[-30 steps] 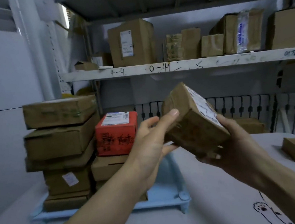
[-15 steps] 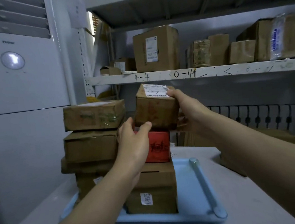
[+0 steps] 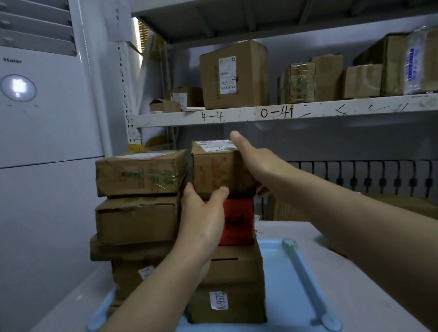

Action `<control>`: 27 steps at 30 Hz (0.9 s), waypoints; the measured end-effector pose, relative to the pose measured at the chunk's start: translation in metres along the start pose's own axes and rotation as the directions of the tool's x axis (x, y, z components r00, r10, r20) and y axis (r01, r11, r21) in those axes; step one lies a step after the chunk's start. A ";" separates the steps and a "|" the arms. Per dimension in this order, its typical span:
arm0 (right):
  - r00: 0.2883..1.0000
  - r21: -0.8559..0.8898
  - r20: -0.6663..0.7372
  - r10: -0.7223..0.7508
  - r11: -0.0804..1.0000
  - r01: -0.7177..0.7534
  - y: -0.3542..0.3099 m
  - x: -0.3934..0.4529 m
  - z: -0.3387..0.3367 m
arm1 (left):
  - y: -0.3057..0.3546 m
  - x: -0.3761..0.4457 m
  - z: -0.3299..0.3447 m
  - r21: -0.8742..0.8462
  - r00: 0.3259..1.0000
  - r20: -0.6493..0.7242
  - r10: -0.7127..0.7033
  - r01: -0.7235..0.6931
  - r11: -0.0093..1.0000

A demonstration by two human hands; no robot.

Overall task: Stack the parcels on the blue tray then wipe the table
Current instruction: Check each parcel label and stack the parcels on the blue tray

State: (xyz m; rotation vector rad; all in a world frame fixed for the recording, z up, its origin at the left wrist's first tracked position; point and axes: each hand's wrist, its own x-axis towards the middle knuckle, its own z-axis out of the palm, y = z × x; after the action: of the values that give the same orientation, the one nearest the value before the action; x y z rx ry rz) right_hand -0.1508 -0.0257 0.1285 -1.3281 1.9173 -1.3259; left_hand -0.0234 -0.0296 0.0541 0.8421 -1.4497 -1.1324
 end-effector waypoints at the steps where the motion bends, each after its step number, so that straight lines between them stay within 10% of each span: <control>1: 1.000 -0.008 0.006 -0.003 1.000 0.003 0.003 0.000 0.000 | 0.000 0.001 0.000 0.007 1.000 -0.007 -0.004 0.004 1.000; 9: 0.999 0.080 0.040 -0.017 0.997 0.014 0.025 -0.013 -0.018 | 0.003 -0.028 0.014 0.250 0.974 -0.115 0.195 -0.162 0.955; 15: 0.995 0.178 -0.042 0.087 0.981 -0.078 0.074 -0.028 -0.046 | -0.020 -0.064 0.047 0.417 0.814 0.174 0.555 -0.571 0.707; 27: 0.902 0.329 -0.118 0.415 0.873 -0.359 0.254 -0.053 -0.138 | -0.089 -0.056 0.168 0.473 0.898 0.432 0.082 -0.304 0.827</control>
State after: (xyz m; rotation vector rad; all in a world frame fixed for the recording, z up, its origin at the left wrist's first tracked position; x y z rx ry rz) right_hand -0.3504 0.1016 -0.0457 -0.6441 1.8768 -1.4905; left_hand -0.1837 0.0299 -0.0459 0.8327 -2.2051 -0.7662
